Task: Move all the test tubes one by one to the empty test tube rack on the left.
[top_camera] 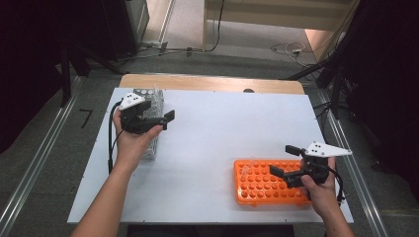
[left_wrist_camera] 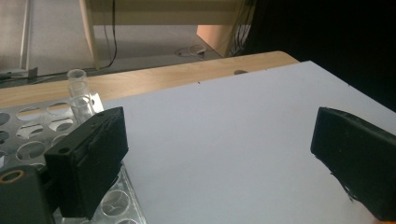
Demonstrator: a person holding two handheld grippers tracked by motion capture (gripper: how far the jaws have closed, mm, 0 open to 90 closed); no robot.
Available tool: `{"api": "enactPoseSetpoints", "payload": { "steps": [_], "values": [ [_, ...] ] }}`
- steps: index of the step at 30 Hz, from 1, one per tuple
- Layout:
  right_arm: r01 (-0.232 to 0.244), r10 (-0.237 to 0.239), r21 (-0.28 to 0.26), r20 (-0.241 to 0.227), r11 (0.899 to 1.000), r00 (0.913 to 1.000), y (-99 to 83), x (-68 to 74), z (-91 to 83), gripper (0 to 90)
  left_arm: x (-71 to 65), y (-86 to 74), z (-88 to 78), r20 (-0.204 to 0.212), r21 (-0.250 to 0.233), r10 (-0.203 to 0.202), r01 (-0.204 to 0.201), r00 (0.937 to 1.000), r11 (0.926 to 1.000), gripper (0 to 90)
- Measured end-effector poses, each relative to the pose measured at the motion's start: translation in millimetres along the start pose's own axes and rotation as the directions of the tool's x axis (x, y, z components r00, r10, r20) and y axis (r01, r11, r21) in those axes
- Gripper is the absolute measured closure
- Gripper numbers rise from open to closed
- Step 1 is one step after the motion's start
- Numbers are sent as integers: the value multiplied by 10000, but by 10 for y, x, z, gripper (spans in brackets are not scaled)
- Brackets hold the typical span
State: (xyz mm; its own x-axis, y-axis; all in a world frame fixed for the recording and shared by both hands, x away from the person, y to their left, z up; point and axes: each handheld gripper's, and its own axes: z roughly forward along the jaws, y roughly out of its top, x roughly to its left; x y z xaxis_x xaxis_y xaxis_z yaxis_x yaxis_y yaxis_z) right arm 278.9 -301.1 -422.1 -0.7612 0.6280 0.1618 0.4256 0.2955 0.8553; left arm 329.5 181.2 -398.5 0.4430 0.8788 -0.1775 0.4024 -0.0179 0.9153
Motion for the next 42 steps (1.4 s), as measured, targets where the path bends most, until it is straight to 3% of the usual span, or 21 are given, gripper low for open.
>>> {"api": "enactPoseSetpoints", "payload": {
  "steps": [10,12,22,30,38,42],
  "values": [
    [65,-65,61,-33,10000,10000,2,19,21,0,-301,-105,-206,757,-133,409,-400,9963,9991,0],
    [84,-84,73,-57,9999,9999,2,25,27,0,-371,-134,-235,736,-123,554,-546,9957,9984,0],
    [141,-139,164,-175,9998,9998,-2,56,54,0,-690,-277,-367,1393,-213,753,-731,9874,9971,0],
    [191,-180,240,-452,9995,9988,-14,76,62,0,-880,-384,-418,2029,-166,764,-746,9762,9971,0],
    [221,-181,469,-827,9987,9964,-45,97,123,2,-1027,-467,-363,2507,63,871,-916,9641,9958,0],
    [260,-198,640,-966,9976,9951,-56,126,201,47,-1085,-497,-322,2690,151,967,-1046,9583,9944,0]
  ]
}}
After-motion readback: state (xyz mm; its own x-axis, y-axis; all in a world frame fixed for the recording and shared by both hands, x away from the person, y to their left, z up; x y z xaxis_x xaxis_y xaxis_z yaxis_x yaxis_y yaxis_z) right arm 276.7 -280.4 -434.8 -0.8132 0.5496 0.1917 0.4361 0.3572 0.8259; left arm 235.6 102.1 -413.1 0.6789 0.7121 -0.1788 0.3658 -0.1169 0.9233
